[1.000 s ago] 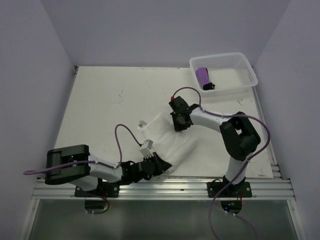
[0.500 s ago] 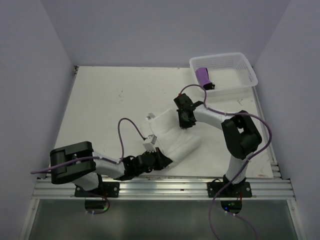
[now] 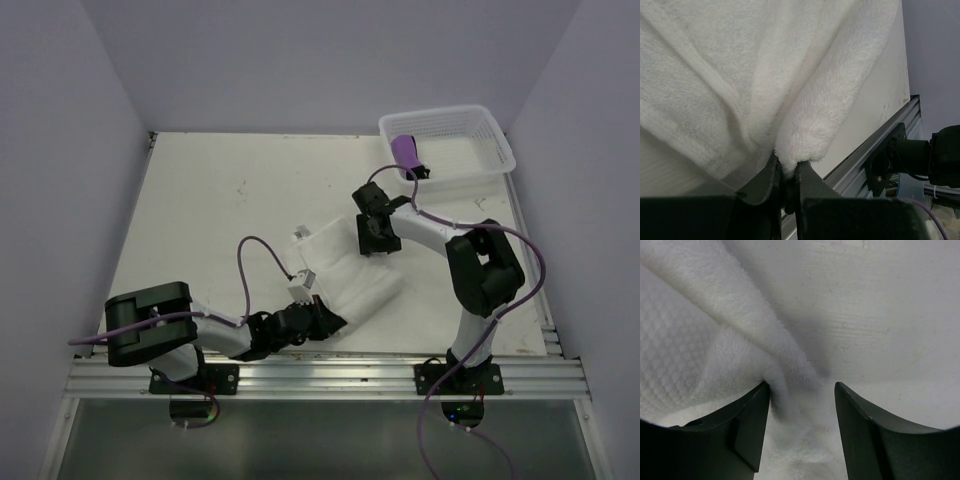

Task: Roll the towels
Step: Roll the towel

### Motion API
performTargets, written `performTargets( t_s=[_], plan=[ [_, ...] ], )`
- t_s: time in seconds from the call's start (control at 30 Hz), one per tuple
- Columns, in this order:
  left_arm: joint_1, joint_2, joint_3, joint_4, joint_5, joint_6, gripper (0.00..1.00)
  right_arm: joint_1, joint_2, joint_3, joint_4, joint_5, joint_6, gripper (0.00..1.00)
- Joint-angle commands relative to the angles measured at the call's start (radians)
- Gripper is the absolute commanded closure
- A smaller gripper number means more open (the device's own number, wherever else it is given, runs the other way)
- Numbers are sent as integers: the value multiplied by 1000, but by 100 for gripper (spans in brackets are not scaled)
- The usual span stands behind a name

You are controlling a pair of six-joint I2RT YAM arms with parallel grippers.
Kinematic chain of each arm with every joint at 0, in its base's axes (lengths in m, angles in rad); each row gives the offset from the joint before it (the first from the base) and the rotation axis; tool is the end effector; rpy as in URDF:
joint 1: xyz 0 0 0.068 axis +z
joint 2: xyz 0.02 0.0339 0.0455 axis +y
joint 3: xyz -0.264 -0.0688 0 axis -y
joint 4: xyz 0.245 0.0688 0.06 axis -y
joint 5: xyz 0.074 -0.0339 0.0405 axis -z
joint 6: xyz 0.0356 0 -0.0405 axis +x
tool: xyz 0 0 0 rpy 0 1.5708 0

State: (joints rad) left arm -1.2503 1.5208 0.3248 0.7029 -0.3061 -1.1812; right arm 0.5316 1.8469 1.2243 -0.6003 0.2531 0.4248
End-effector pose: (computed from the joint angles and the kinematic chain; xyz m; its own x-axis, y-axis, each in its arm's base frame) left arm 0.0881 -0.2314 0.1200 -0.8164 -0.3403 -0.4665 0.1740 0.6254 -0.7607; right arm 0.3174 0.1763 0.1714 -0.9103 -0.0724 -0.4076 -0.0461 0.9962 -0.0740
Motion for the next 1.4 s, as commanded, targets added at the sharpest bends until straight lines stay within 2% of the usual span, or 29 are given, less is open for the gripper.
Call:
performTargets(
  t_s=[0.0,0.23,0.33,0.4,0.43,0.5,0.53,0.63,0.73,0.97,1.37],
  plan=[
    [-3,36,-13,-129,38,35,100,-16,-40,55,-67,80,-26,42],
    [-3,36,-13,-132,38,34,100,-15,-166,69,-125,109,-35,41],
    [-1,36,-13,-135,38,34,100,-9,-213,51,-141,86,-41,51],
    [-3,38,-10,-135,38,35,100,-1,-242,38,-144,81,-41,53],
    [-3,38,-12,-135,38,35,100,13,-253,26,-147,80,-41,60],
    [-3,38,-10,-135,38,35,100,34,-277,14,-151,78,-41,67],
    [-1,38,-10,-137,38,35,100,42,-284,1,-153,74,-40,74],
    [-3,36,-10,-140,38,35,100,64,-301,-25,-158,58,-37,83],
    [-3,35,-9,-143,36,35,100,88,-301,-43,-171,57,-38,89],
    [-3,36,-7,-146,33,32,100,134,-288,-86,-187,52,-28,91],
    [-3,24,-18,-157,21,18,100,134,-201,-155,-147,29,-34,92]
  ],
)
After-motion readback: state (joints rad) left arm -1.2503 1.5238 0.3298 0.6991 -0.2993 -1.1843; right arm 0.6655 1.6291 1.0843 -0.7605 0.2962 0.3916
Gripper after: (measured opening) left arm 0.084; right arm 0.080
